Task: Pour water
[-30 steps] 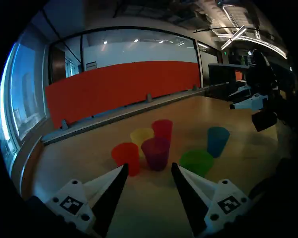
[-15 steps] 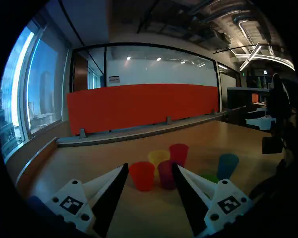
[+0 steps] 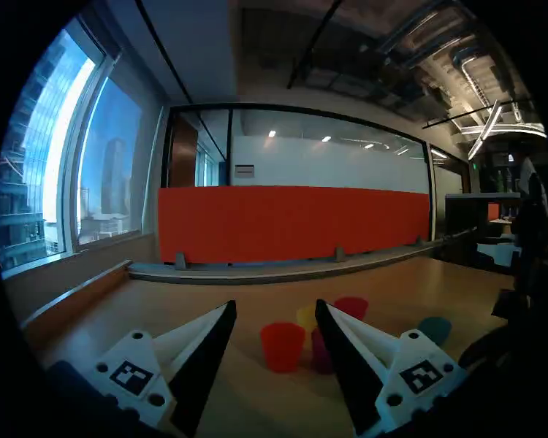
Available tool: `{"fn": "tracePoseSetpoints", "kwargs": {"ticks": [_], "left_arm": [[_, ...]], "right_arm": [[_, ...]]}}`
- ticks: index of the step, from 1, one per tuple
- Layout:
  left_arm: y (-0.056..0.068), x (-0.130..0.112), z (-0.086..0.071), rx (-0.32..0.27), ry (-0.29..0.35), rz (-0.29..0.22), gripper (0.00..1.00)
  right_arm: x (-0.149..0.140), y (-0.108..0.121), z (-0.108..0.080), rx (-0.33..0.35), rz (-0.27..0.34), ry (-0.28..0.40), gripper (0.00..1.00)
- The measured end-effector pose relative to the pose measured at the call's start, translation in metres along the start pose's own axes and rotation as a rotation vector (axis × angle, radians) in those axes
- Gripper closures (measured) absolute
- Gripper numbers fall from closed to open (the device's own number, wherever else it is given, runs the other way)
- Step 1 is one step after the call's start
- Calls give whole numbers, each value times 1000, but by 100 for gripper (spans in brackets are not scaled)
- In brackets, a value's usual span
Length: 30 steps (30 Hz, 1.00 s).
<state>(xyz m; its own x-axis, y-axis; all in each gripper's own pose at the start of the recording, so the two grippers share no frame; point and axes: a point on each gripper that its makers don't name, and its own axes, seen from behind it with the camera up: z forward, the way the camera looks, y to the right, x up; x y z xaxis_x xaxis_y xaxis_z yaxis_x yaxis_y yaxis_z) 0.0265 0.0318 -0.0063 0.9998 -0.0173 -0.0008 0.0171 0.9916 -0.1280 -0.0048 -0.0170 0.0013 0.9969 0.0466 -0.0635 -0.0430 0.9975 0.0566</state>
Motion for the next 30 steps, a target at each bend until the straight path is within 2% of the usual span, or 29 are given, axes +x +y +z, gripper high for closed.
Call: {"fn": "tracePoseSetpoints", "kwargs": {"ticks": [9, 14, 18, 25, 30], "left_arm": [[-8, 4, -3, 72, 26, -12, 21], [-12, 2, -2, 111, 28, 12, 21], [-15, 0, -1, 145, 37, 29, 20], [-14, -11, 0, 171, 44, 64, 20], [-17, -18, 1, 187, 47, 62, 21]], "right_arm": [[7, 10, -2, -47, 15, 20, 0], [9, 9, -4, -36, 47, 13, 0], [16, 7, -7, -35, 49, 30, 0], [24, 6, -11, -37, 62, 46, 0], [29, 12, -14, -56, 73, 49, 0]]}}
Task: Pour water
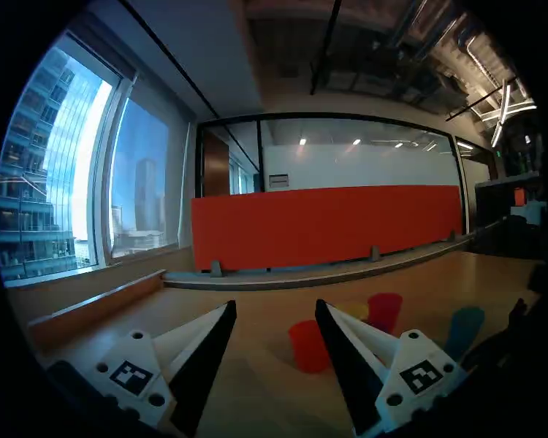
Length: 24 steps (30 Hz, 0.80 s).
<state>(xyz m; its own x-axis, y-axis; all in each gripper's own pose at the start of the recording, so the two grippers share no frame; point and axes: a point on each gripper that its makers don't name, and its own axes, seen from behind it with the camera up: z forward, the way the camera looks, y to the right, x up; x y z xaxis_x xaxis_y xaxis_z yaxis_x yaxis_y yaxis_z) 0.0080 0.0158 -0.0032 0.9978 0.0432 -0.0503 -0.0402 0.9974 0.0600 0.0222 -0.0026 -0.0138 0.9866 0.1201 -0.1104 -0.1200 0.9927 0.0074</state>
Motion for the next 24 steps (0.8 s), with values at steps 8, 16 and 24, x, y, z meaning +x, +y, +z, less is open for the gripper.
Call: {"fn": "tracePoseSetpoints", "kwargs": {"ticks": [8, 16, 24], "left_arm": [[-6, -14, 2, 8, -8, -22, 20], [-8, -30, 7, 3, -19, -32, 20], [-9, -40, 8, -4, -22, -54, 20]], "right_arm": [[1, 9, -6, -20, 12, 0, 1], [-2, 13, -8, -32, 3, -2, 1], [-1, 11, -7, -35, -3, -8, 1]]}}
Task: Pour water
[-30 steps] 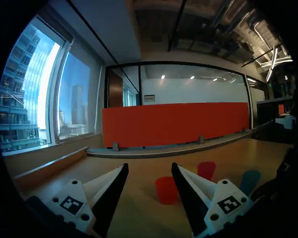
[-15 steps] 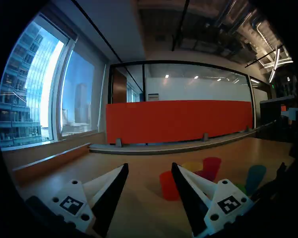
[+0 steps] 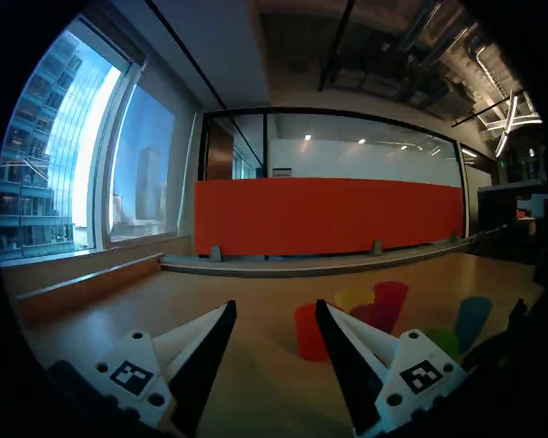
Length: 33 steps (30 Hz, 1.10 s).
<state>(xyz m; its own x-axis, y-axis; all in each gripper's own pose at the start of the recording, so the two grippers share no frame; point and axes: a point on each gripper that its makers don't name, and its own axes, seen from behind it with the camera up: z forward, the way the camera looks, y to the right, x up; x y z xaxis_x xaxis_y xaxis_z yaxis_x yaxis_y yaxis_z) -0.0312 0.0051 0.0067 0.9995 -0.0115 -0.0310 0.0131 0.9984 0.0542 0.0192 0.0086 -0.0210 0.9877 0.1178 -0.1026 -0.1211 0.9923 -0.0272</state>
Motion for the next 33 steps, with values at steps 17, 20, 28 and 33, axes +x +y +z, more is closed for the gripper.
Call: {"fn": "tracePoseSetpoints", "kwargs": {"ticks": [17, 20, 28, 33], "left_arm": [[0, -15, 0, -3, -23, -7, 20], [0, -15, 1, -4, -23, -7, 21], [0, -16, 1, -9, -23, -6, 20], [0, -17, 1, -10, -23, -4, 20]], "right_arm": [[6, 4, -1, -11, -3, 2, 1], [5, 4, -1, -12, -6, 1, 1], [3, 5, -2, -13, -6, 0, 1], [2, 6, -2, -12, -7, 0, 1]]}}
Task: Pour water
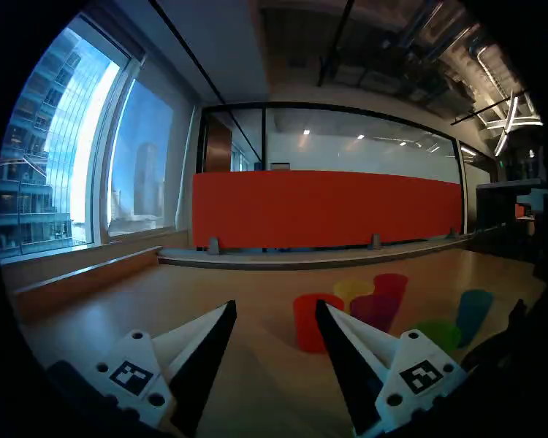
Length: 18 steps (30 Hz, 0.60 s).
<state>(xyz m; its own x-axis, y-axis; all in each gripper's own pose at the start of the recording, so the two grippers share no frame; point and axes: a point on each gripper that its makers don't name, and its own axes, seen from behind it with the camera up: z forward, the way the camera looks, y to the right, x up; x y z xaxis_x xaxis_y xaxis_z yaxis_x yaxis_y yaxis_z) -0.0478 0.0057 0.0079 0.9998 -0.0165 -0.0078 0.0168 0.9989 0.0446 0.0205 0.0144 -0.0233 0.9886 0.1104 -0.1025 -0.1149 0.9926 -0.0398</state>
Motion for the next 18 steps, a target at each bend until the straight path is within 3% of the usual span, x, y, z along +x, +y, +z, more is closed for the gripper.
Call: {"fn": "tracePoseSetpoints", "kwargs": {"ticks": [18], "left_arm": [[-1, 1, 0, 0, -1, 1, 20]], "right_arm": [[0, 5, -6, 13, -17, 15, 1]]}}
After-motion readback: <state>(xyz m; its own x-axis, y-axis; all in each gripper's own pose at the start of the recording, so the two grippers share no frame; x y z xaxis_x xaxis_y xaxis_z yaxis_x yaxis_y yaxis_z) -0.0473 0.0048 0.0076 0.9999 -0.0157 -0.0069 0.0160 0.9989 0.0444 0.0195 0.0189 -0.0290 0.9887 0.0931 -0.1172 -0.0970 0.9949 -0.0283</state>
